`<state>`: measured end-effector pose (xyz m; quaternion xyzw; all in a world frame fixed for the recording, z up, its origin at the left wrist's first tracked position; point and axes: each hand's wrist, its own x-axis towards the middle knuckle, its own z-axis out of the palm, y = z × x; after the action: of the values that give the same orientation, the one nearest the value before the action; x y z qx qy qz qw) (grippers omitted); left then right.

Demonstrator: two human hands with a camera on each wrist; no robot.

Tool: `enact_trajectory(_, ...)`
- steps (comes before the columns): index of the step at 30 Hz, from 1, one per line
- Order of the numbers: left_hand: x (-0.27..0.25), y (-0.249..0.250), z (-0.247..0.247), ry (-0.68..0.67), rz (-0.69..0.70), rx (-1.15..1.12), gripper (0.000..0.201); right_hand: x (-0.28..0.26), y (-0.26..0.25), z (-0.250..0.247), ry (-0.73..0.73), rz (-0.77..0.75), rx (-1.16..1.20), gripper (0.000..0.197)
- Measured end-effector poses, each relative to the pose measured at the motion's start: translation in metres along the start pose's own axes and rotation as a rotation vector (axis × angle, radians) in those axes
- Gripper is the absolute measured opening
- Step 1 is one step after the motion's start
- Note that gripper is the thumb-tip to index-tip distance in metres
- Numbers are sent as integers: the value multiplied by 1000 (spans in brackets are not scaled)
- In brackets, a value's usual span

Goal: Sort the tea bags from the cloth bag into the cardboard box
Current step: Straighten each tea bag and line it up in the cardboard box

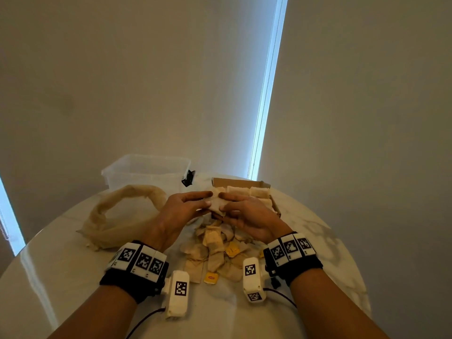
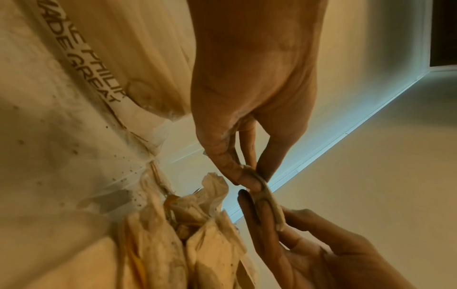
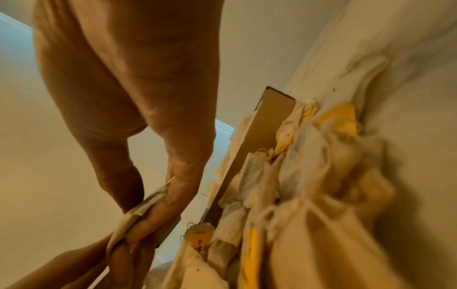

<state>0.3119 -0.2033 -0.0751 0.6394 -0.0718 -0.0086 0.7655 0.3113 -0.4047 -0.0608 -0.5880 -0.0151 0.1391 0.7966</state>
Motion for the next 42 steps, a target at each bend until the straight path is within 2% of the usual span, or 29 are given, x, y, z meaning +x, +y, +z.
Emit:
enact_trajectory(6, -1, -3, 4, -25, -15, 6, 30, -8, -5, -6, 8, 15, -37, 37)
enact_trajectory(10, -2, -4, 4, -55, -26, -12, 25, -9, -12, -7, -2, 7, -117, 42)
enact_trajectory(17, -2, -1, 8, -25, -9, -51, 29, -2, -21, -2, -28, 69, -182, 45)
enact_trajectory(23, -4, 1, 6, -24, 51, -63, 32, 4, -41, -4, 15, 97, -233, 46)
enact_trajectory(28, -6, -1, 6, -22, 54, -82, 28, 14, -76, -21, 190, -10, -481, 45)
enact_trajectory(31, -4, -3, 6, -13, 41, -76, 28, 28, -89, -36, 271, -8, -651, 47)
enact_trajectory(37, -5, -2, 3, 14, 34, -77, 28, 50, -81, -41, 256, 147, -926, 44)
enact_trajectory(42, -4, -1, 2, 15, 27, -46, 28, 67, -84, -37, 235, 140, -924, 41)
